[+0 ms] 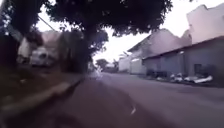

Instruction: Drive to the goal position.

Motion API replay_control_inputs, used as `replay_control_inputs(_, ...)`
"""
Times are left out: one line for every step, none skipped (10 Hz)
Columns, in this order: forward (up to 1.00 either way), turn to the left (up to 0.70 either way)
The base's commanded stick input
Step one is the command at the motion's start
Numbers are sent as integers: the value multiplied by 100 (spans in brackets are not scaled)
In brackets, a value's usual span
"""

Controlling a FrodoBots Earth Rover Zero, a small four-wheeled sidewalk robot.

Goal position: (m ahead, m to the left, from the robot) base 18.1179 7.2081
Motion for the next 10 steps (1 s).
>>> replay_control_inputs(70, 0)
replay_control_inputs(70, 0)
replay_control_inputs(70, -21)
replay_control_inputs(70, -35)
replay_control_inputs(70, -35)
replay_control_inputs(70, -35)
replay_control_inputs(70, -35)
replay_control_inputs(70, 0)
replay_control_inputs(70, 0)
replay_control_inputs(70, 0)
